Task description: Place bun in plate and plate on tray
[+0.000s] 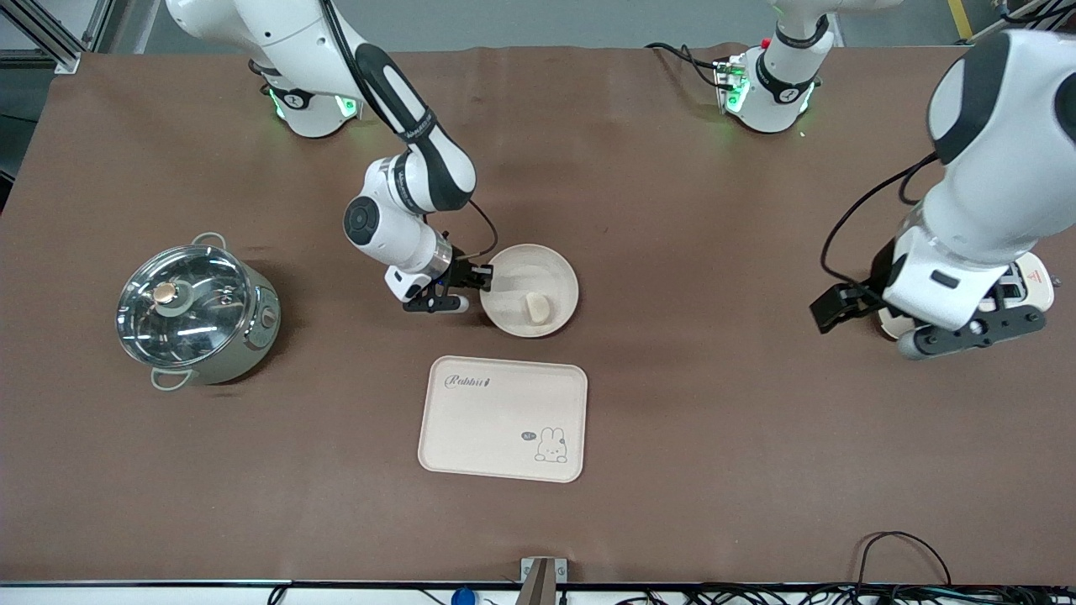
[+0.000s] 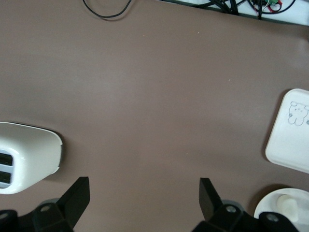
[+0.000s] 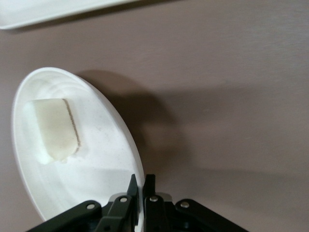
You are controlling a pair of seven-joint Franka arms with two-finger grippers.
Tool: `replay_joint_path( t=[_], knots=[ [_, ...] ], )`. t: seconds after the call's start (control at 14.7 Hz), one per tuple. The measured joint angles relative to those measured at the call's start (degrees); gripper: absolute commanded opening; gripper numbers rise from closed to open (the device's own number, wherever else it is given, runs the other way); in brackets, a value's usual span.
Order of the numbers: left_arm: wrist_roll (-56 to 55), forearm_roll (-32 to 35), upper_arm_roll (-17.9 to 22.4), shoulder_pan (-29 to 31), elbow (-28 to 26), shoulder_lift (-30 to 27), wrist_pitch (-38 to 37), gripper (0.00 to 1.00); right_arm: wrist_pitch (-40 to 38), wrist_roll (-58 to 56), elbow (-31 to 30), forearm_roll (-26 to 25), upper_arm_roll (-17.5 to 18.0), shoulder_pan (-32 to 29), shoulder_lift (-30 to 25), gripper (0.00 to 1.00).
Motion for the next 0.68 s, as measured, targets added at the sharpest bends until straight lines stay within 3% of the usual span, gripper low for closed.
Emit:
replay_joint_path(
  t=[0.14, 0.41, 0.68],
  knots=[
    [2.5, 0.1, 0.0, 0.5, 0.0, -1.4, -0.8, 1.00, -1.0, -1.1, 0.0, 1.8, 0.2, 0.0, -2.1, 0.00],
    [8.1, 0.1, 0.1, 3.2, -0.1, -4.3, -3.2, 1.00, -1.5, -12.3, 0.6, 11.7, -0.3, -2.2, -3.8, 0.00],
    [9.2, -0.1, 0.1, 3.5, -0.2, -6.5, -6.6, 1.00, -2.5, -12.0, 8.2, 14.1, -0.6, -6.7, 1.0, 0.00]
  ],
)
